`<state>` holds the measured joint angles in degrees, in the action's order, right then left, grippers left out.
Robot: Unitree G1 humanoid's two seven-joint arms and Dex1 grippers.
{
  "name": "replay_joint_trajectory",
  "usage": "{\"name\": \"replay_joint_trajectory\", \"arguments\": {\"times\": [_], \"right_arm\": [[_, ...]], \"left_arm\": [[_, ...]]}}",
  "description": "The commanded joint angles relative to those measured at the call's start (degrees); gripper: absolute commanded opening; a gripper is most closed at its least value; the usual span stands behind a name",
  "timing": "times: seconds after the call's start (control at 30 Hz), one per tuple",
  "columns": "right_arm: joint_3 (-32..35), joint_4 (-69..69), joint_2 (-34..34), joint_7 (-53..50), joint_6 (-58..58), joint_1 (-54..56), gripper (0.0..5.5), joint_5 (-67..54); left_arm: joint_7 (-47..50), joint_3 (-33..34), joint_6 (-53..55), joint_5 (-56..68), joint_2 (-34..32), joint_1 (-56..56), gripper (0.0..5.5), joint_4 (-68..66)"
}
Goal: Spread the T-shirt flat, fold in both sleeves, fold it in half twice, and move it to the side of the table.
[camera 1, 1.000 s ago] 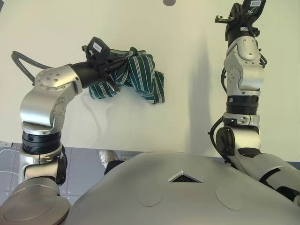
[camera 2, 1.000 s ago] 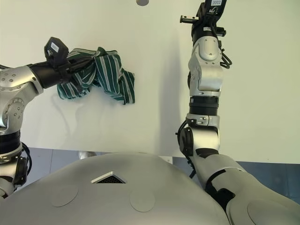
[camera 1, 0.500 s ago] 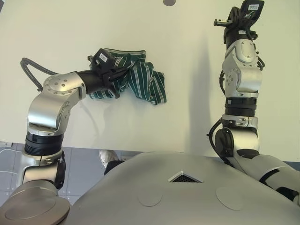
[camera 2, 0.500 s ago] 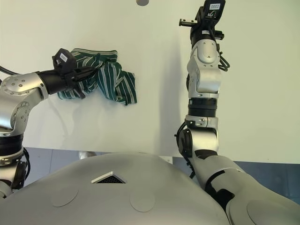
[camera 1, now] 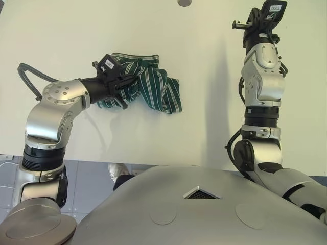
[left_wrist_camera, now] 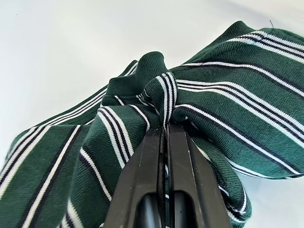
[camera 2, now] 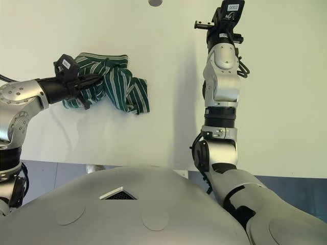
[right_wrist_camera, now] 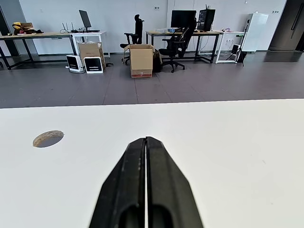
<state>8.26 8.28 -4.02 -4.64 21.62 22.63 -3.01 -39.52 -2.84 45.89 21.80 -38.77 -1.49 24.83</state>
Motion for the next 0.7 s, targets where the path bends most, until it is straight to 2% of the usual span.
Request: {"name": "replay_joint_trajectory", "arguments": {"times": [0.03,0.17,0.23,0.3,0.4,0.5,0.57,0.7], "right_arm": [[0.1,-0.4,-0.1,-0.2,0.2,-0.1,0.00,0.0],[-0.2,-0.2,-0.5,0.4,-0.2,0.4,0.00,0.2],[-0.8,-0.8,-0.6,4.1,0.7,1.4,0.00,-2.2],[-3.1,-2.1,0.2,13.2,7.0,2.6,0.10,-8.5],[-5.4,-6.4,0.4,23.7,17.5,2.1,0.10,-18.2],[-7.0,-13.1,-2.3,29.7,24.9,-1.1,0.10,-24.3],[-7.0,-13.2,-3.5,29.3,25.3,-2.0,0.20,-23.7],[-6.1,-5.6,-3.9,21.5,20.4,-0.7,0.20,-16.8]], "left_arm": [[1.9,5.7,0.5,4.0,3.5,-3.4,0.04,-1.0],[4.5,18.9,5.0,18.1,8.1,-12.3,0.04,-2.1],[5.6,24.5,7.6,25.5,8.1,-18.7,0.04,-5.0],[6.6,27.6,9.6,30.5,7.1,-24.6,0.02,-8.9],[8.0,29.1,11.1,33.7,5.7,-30.9,0.02,-13.8],[4.2,23.1,11.3,29.9,0.6,-31.6,0.02,-14.6],[1.5,13.0,8.0,21.3,-4.5,-26.9,0.21,-11.6],[2.2,-2.4,7.6,13.9,-2.5,-23.4,0.84,-5.3]]}}
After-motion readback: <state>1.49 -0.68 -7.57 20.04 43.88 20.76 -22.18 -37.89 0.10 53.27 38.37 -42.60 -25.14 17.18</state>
